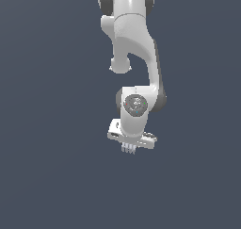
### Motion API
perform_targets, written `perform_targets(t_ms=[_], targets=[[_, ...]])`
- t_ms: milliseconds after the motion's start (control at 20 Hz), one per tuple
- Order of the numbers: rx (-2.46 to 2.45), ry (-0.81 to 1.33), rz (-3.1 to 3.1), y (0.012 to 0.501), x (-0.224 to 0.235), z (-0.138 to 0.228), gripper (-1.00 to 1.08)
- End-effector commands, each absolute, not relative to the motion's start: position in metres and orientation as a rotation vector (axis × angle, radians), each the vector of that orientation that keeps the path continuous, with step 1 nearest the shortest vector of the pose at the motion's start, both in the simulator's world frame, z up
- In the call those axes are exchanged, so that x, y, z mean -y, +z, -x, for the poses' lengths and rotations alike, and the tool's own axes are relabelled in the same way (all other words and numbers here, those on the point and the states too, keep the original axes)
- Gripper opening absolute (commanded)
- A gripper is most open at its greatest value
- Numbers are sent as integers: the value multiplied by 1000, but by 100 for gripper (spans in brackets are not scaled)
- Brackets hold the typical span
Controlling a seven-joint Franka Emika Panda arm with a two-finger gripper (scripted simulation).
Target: Pick up the object and move it to a goal position.
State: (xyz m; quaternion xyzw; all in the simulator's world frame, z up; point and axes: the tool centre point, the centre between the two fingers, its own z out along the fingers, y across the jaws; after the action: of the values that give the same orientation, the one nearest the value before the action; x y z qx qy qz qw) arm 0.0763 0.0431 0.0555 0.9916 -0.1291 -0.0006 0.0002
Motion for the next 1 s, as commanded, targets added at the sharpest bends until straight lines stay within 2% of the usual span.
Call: perform_targets(t_ms=[0,400,950], targets=[[405,0,-3115,67,-46,-73,-100],[405,0,-3115,124,-59,-53,-100],[405,0,-3115,242,-87,-13,-100]])
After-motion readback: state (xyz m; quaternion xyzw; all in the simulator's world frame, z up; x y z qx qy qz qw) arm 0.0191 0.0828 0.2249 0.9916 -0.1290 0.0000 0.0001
